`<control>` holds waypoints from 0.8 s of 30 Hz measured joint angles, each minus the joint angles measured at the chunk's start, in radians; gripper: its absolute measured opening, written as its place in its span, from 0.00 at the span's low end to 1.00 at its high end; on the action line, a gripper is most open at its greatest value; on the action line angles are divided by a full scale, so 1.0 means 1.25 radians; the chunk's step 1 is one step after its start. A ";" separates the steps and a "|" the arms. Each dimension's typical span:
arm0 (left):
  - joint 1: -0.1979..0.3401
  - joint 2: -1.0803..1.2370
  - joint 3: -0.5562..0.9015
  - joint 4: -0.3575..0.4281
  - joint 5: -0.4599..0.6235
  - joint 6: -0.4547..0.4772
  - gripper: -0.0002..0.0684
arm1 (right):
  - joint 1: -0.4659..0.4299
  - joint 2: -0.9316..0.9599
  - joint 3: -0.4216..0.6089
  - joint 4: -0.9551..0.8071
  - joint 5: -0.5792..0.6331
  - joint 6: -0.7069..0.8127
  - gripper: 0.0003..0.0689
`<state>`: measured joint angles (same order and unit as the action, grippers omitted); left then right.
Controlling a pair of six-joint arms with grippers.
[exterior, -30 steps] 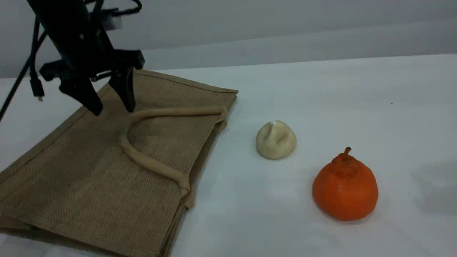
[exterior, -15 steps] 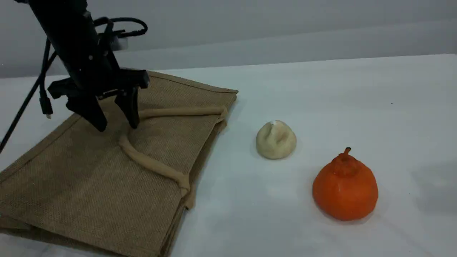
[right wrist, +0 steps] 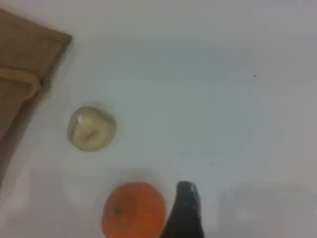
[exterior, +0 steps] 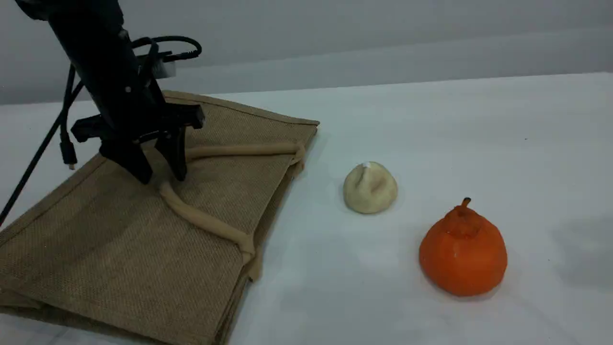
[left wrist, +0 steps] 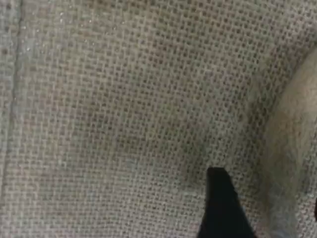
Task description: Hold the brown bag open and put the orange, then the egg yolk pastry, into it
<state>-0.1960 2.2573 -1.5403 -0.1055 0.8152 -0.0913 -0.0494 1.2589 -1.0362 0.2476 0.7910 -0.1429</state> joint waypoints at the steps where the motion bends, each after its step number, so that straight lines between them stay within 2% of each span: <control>1: 0.000 0.001 0.000 0.000 0.001 0.000 0.54 | 0.000 0.000 0.000 0.000 0.000 0.000 0.80; 8: 0.000 0.002 0.000 -0.005 0.004 0.000 0.39 | 0.000 0.000 0.000 0.000 0.000 0.000 0.80; 16: 0.000 0.003 0.000 -0.008 0.005 0.003 0.16 | 0.000 0.000 0.000 0.000 0.000 0.000 0.80; 24: 0.000 -0.015 -0.022 -0.036 0.041 0.085 0.14 | 0.000 0.000 0.000 0.000 0.000 0.000 0.80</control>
<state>-0.1960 2.2384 -1.5680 -0.1499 0.8660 0.0155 -0.0494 1.2589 -1.0362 0.2476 0.7910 -0.1429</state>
